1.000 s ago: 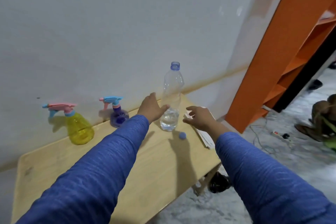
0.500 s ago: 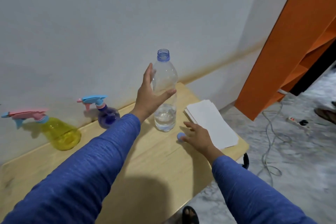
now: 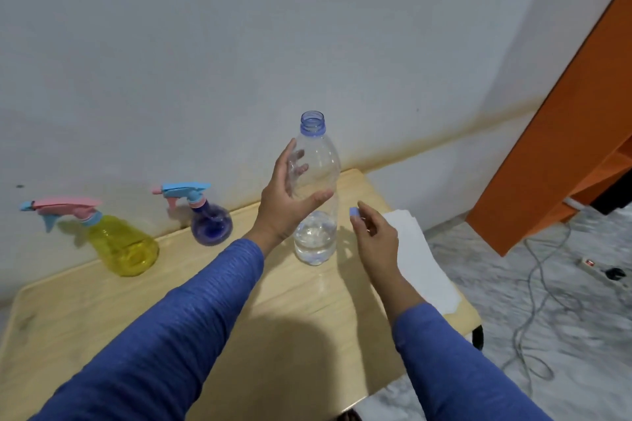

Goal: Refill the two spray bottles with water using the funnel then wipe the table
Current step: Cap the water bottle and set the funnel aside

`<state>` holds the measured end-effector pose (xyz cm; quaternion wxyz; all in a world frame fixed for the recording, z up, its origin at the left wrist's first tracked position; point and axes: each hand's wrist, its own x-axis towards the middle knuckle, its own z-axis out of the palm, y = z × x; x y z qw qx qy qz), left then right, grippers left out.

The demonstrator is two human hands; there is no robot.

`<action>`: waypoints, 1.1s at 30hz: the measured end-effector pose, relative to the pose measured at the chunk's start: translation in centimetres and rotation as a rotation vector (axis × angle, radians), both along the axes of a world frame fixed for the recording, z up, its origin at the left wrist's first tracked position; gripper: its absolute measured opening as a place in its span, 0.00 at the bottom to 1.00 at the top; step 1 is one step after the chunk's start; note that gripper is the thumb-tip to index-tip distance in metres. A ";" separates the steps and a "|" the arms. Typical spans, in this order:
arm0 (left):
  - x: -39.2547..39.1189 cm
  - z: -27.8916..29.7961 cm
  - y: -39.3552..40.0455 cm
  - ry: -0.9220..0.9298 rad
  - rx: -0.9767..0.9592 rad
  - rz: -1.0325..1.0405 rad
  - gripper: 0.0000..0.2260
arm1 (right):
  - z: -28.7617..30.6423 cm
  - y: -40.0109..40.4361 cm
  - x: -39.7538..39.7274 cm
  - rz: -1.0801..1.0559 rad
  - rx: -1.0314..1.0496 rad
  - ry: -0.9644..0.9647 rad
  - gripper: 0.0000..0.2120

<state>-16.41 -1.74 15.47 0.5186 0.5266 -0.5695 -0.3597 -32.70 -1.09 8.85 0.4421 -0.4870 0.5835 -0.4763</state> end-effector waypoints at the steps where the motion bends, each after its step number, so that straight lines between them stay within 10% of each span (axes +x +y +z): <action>1: -0.1 0.0 0.0 0.006 -0.001 0.001 0.44 | 2.1 -0.8 0.2 0.006 -0.049 -0.088 0.17; 16: -0.1 -0.2 -0.5 0.022 0.016 -0.006 0.44 | 14.6 -5.9 1.1 0.401 -0.393 -0.234 0.14; 33: 0.0 -0.3 -0.3 -0.026 0.025 0.000 0.42 | 18.5 -7.6 1.3 0.759 -0.434 0.234 0.13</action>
